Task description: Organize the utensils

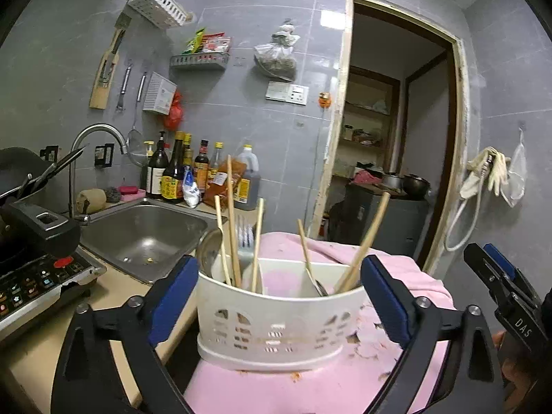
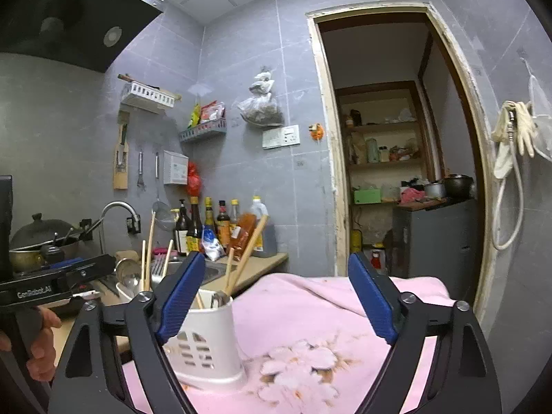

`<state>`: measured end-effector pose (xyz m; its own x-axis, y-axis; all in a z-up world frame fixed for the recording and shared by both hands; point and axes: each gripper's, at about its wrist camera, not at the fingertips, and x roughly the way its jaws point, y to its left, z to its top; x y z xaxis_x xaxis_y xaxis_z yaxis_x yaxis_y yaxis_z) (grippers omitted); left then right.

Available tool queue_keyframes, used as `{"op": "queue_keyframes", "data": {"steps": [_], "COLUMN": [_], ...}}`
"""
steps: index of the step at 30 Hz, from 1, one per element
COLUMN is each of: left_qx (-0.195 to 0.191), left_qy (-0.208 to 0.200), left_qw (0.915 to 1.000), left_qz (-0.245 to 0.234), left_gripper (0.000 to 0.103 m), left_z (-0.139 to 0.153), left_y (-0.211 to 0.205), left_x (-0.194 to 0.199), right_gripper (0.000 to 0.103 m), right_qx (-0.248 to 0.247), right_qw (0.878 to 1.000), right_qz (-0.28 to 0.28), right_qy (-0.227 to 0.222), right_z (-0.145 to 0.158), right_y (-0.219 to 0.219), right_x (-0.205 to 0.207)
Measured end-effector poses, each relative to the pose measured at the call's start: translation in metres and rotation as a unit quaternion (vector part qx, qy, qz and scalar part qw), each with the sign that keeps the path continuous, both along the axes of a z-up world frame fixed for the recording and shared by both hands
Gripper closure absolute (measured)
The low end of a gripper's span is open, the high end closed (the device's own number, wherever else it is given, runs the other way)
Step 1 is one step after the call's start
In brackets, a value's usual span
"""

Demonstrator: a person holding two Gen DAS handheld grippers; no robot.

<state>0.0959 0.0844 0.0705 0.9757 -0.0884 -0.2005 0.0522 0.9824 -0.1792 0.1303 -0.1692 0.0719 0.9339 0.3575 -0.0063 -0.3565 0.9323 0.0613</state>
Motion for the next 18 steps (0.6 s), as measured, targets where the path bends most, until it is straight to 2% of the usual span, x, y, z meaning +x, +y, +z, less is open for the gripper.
{"op": "queue_keyframes", "data": {"steps": [2,3,12,18], "left_qx": [0.005,0.008,0.023,0.029], "left_qy": [-0.001,0.001,0.023,0.031], "left_qw": [1.0,0.9999,0.9991,0.9987], "left_qz": [-0.007,-0.011,-0.027,-0.027], "left_gripper": [0.005,0.003,0.002,0.002], "left_z": [-0.002,-0.002,-0.013,-0.019], "left_y": [-0.003,-0.005,-0.009,-0.01], "left_x": [-0.006,-0.008,-0.031,-0.053], "right_gripper": [0.003,0.0,0.0,0.0], "right_qx": [0.001,0.003,-0.005,-0.025], "right_qw": [1.0,1.0,0.999,0.997], "right_qz": [-0.008,-0.009,-0.029,-0.041], "right_qy": [0.005,0.008,0.03,0.064], "right_z": [0.0,0.0,0.003,0.001], "right_y": [-0.006,-0.009,-0.024,-0.021], "right_x": [-0.008,-0.011,-0.047,-0.071]}}
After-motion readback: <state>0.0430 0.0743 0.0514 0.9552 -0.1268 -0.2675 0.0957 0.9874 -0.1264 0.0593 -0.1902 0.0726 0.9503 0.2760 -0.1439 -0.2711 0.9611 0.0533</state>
